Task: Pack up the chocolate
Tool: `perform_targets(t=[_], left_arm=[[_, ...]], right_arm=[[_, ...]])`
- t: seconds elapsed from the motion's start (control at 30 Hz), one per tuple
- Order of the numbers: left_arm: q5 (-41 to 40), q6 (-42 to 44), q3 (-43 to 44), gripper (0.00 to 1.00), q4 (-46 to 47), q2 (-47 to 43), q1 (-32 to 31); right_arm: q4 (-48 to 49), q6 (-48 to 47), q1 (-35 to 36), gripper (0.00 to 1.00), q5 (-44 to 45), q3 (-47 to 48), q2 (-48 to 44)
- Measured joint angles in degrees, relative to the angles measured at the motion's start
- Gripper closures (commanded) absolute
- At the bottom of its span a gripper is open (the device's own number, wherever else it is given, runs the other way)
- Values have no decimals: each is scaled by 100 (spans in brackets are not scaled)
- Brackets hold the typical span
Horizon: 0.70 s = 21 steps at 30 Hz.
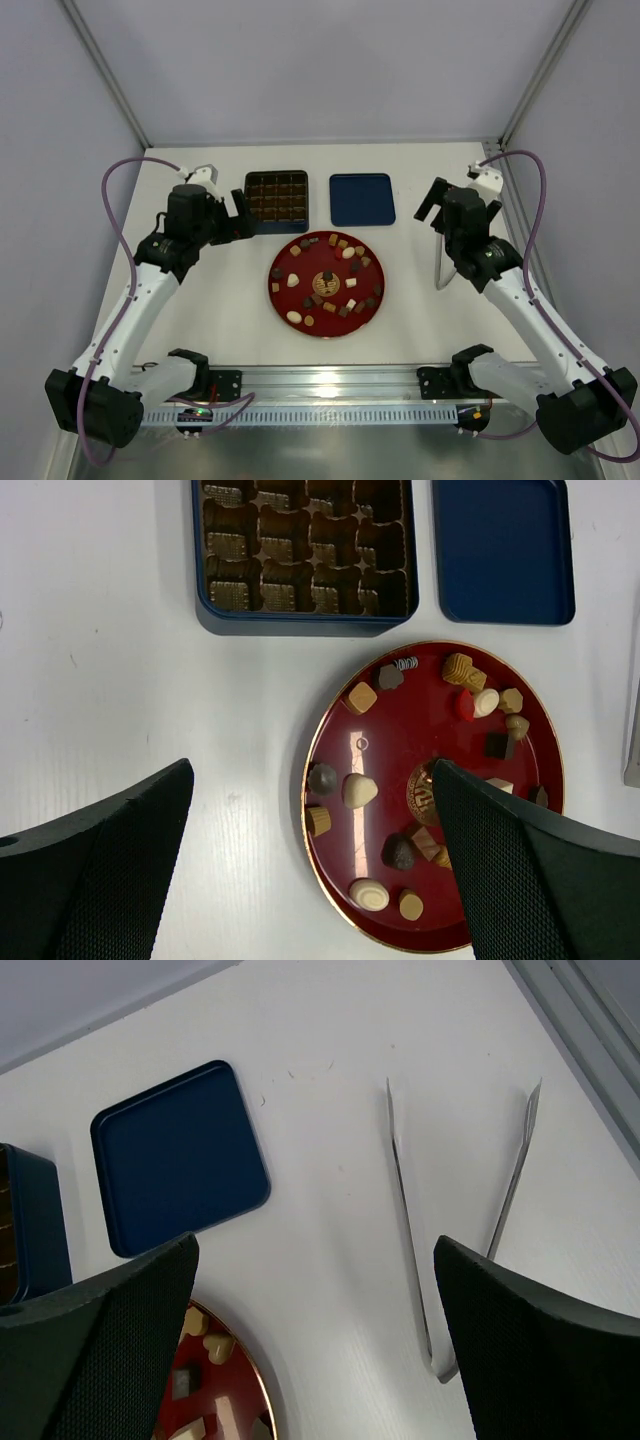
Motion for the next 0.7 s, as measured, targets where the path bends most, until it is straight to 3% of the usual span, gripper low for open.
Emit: perform_targets(t=[0.37,0.7], left_arm=[[9,-7,0,0,-66,0,0],[350,-81,-2,0,-81,-63,0]], right_arm=[[-1084,199,-107,0,-33,258,216],[-1722,280,-2138,0,-901,376,737]])
